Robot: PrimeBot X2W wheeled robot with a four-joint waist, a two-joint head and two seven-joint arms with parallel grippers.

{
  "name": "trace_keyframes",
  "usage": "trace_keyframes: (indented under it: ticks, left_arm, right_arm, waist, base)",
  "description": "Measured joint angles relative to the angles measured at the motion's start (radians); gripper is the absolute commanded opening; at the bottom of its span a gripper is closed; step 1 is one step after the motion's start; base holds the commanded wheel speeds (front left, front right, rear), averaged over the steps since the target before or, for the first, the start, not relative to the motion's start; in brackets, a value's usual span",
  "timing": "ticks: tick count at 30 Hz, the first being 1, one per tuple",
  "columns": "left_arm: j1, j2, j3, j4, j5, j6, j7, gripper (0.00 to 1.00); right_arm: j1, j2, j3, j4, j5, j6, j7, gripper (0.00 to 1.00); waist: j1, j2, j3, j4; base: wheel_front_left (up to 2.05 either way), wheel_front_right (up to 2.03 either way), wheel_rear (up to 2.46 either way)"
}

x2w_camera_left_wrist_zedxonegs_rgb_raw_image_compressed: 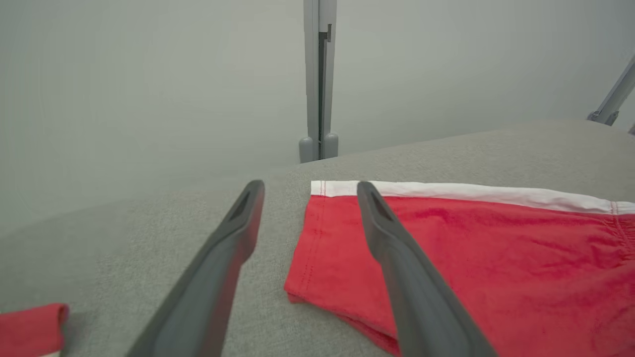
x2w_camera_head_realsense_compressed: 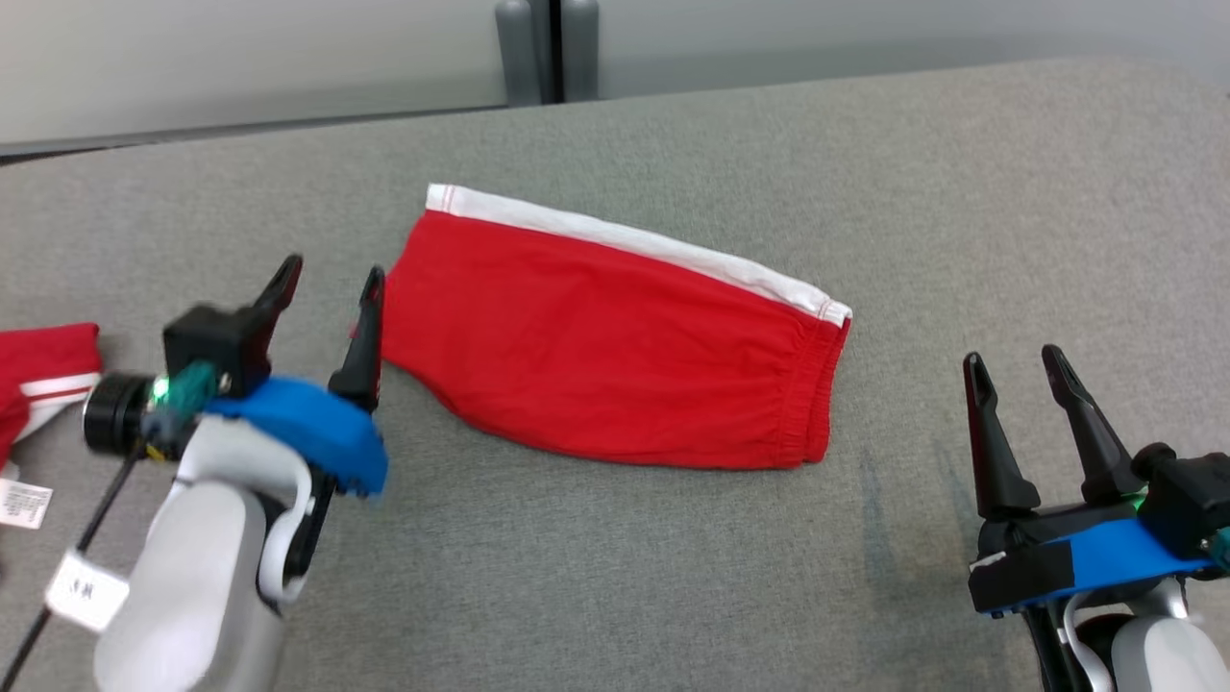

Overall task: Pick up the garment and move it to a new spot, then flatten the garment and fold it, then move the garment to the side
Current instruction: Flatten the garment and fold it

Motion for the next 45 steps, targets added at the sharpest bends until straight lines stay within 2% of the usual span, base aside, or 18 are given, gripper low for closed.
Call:
trace_keyframes:
  ticks: [6, 14, 19, 20, 21, 25, 30, 36, 44, 45]
  left_arm:
    - [-0.180, -0.001, -0.063, 0.192, -0.042, -0.060, 0.130, 1.00]
    - [-0.299, 0.026, -0.096, 0.466, -0.082, -0.076, 0.217, 1.00]
    - [-0.344, 0.016, -0.118, 0.558, -0.107, -0.076, 0.275, 1.00]
    - [-0.351, 0.012, -0.124, 0.566, -0.119, -0.077, 0.286, 0.38]
    - [-0.357, 0.010, -0.134, 0.573, -0.123, -0.077, 0.295, 0.00]
    - [-0.371, 0.004, -0.170, 0.585, -0.137, -0.082, 0.290, 0.00]
    - [-0.318, 0.007, -0.193, 0.577, -0.131, -0.077, 0.203, 0.00]
    - [-0.156, 0.003, -0.172, 0.484, -0.155, -0.008, 0.133, 0.00]
    - [0.083, -0.005, -0.148, 0.279, -0.209, 0.071, 0.138, 0.00]
    - [0.101, -0.005, -0.149, 0.261, -0.209, 0.075, 0.144, 0.23]
  right_arm:
    - [-0.038, 0.001, 0.020, 0.012, 0.006, 0.000, -0.012, 1.00]
    - [-0.065, 0.005, 0.034, 0.056, 0.023, 0.000, -0.035, 1.00]
    - [-0.069, 0.007, 0.033, 0.073, 0.027, 0.000, -0.043, 1.00]
    - [-0.072, 0.007, 0.033, 0.075, 0.027, 0.000, -0.043, 1.00]
    - [-0.075, 0.007, 0.034, 0.076, 0.028, 0.000, -0.045, 1.00]
    - [-0.088, 0.007, 0.042, 0.080, 0.029, 0.000, -0.047, 1.00]
    - [-0.086, 0.000, 0.046, 0.089, 0.006, 0.000, -0.053, 1.00]
    - [-0.056, -0.002, 0.046, 0.104, 0.006, 0.000, -0.049, 1.00]
    - [-0.015, -0.002, 0.039, 0.097, 0.009, 0.000, -0.027, 1.00]
    - [-0.014, -0.007, 0.041, 0.094, 0.003, 0.000, -0.022, 1.00]
  waist:
    - [0.0001, 0.0001, 0.065, -0.033]
    - [0.0000, 0.0001, 0.110, -0.070]
    - [-0.0003, 0.0000, 0.118, -0.072]
    - [-0.0003, -0.0001, 0.119, -0.071]
    - [-0.0004, 0.0000, 0.120, -0.071]
    - [-0.0003, 0.0000, 0.121, -0.070]
    - [-0.0001, 0.0001, 0.086, -0.058]
    - [-0.0002, 0.0000, 0.026, -0.032]
    - [-0.0003, -0.0003, -0.028, -0.002]
    - [-0.0003, -0.0003, -0.031, 0.001]
  base:
    - [0.00, 0.00, 0.00]
    - [0.00, 0.00, 0.00]
    - [0.00, 0.00, 0.00]
    - [0.00, 0.00, 0.00]
    - [0.00, 0.00, 0.00]
    - [0.00, 0.00, 0.00]
    - [0.00, 0.00, 0.00]
    - [0.00, 0.00, 0.00]
    - [0.00, 0.00, 0.00]
    - [0.00, 0.00, 0.00]
